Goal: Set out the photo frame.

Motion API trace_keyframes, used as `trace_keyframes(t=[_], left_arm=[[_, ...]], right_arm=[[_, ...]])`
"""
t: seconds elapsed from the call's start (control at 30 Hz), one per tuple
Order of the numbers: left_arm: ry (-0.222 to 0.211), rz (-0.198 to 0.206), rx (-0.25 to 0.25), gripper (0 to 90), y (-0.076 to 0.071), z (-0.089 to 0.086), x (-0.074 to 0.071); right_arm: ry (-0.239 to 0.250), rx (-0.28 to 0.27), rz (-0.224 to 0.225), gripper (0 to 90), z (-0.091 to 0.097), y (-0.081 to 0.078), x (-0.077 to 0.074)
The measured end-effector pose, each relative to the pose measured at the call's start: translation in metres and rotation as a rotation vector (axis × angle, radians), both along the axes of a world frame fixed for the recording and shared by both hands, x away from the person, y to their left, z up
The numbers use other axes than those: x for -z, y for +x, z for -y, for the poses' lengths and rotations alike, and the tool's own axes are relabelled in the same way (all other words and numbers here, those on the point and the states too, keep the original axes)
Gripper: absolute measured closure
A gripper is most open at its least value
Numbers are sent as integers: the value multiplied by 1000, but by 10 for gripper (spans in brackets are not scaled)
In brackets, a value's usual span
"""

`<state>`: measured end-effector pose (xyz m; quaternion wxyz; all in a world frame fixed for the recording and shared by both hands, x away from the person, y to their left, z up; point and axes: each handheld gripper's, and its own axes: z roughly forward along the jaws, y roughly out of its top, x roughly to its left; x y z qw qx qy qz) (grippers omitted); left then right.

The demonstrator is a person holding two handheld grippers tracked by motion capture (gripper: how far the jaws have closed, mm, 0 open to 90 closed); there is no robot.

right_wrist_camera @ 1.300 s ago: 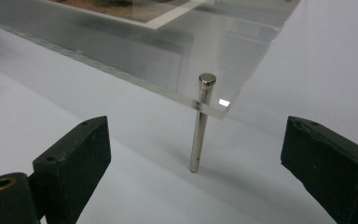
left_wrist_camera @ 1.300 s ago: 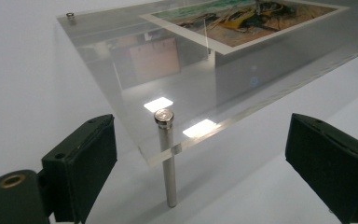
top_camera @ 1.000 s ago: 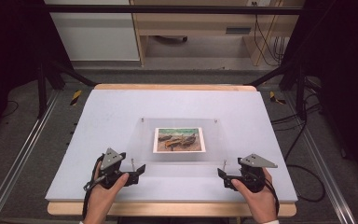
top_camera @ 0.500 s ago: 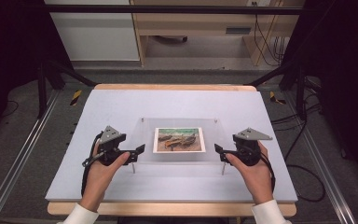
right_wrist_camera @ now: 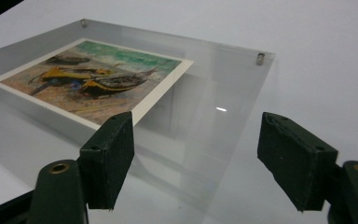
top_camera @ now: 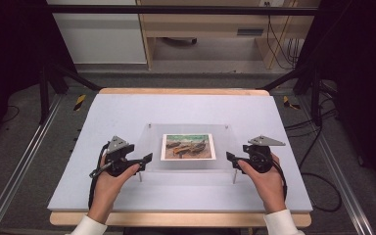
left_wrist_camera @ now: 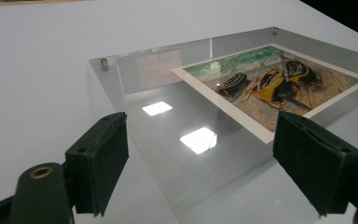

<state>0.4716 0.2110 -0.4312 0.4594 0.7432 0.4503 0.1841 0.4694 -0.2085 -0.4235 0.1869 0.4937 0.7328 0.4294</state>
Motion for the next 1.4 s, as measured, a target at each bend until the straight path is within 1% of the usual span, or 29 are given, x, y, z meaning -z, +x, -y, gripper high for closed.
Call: trace_keyframes(t=[0.07, 0.1, 0.17, 0.2, 0.3, 0.37, 0.43, 0.5, 0.53, 0.6, 0.63, 0.73, 0.93, 1.0, 1.03, 1.07, 1.17, 1.2, 1.23, 1.4], left_arm=[[1, -7, -2, 183, 0, 0, 2], [1, -9, -7, 186, 0, -1, 3], [2, -15, -5, 194, 1, -2, 4], [0, -21, -4, 196, 1, -1, 5], [-14, -36, 0, 198, 2, -1, 8], [-24, -50, 1, 196, 2, 0, 9], [-46, -68, 3, 190, 3, 0, 11], [-60, -93, 4, 188, 3, 1, 14], [-59, -102, 7, 185, 4, 2, 15], [-52, -106, 11, 181, 4, 3, 16], [-51, -109, 11, 176, 4, 3, 16], [-46, -129, 14, 163, 5, 4, 18], [-86, -160, 5, 146, 6, 2, 21], [-100, -169, 2, 144, 6, 1, 22], [-109, -177, 0, 144, 7, 1, 22], [-119, -187, -1, 143, 7, 0, 23], [-148, -212, -2, 145, 8, -2, 25], [-152, -216, -2, 145, 8, -3, 25], [-155, -217, -1, 144, 9, -3, 25], [-159, -223, 4, 143, 9, -3, 26]], right_arm=[[-6, -15, -19, 291, -2, 0, 4], [-11, -21, -21, 291, -3, 0, 5], [-9, -21, -29, 291, -4, 0, 6], [-1, -18, -42, 291, -4, 0, 7], [0, -19, -54, 282, -5, 1, 9], [-4, -25, -66, 271, -5, 2, 11], [-2, -26, -77, 257, -6, 2, 13], [-2, -27, -84, 248, -6, 2, 14], [5, -27, -91, 244, -7, 3, 15], [6, -34, -101, 235, -8, 3, 16], [17, -35, -104, 233, -8, 3, 17], [22, -37, -111, 222, -8, 3, 17], [66, -34, -139, 186, -8, 4, 20], [74, -30, -142, 184, -8, 4, 21], [77, -30, -141, 178, -7, 4, 22], [84, -27, -151, 176, -7, 4, 22], [92, -27, -150, 172, -7, 4, 23], [104, -25, -168, 167, -6, 4, 23], [112, -25, -176, 163, -6, 4, 23], [140, -27, -198, 158, -3, 4, 25]])
